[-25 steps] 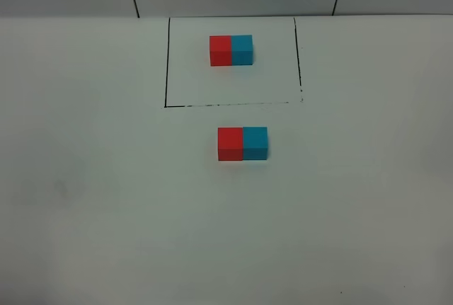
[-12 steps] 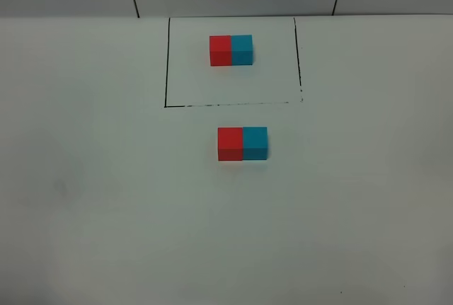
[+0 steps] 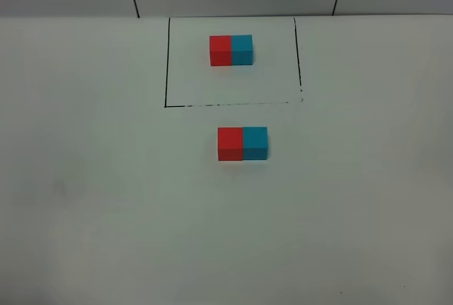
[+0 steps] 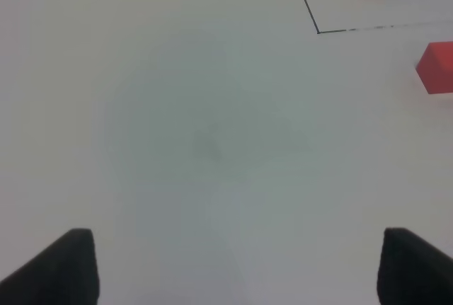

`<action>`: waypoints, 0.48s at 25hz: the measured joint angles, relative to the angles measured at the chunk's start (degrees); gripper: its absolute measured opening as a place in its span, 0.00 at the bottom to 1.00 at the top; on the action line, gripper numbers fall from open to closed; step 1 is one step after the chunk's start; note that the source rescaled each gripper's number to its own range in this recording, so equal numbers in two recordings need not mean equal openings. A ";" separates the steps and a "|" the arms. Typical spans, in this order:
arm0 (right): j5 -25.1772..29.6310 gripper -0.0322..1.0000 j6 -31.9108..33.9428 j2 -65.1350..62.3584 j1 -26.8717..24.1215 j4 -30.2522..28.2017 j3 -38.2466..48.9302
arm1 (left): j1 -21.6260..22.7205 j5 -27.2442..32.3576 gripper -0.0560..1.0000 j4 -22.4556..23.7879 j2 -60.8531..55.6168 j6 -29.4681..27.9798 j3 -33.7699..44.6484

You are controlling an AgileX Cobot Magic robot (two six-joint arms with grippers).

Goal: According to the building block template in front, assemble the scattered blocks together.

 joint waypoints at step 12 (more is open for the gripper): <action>0.00 0.79 0.12 0.00 0.00 0.00 0.00 | 0.00 0.00 0.90 0.00 0.00 0.00 0.00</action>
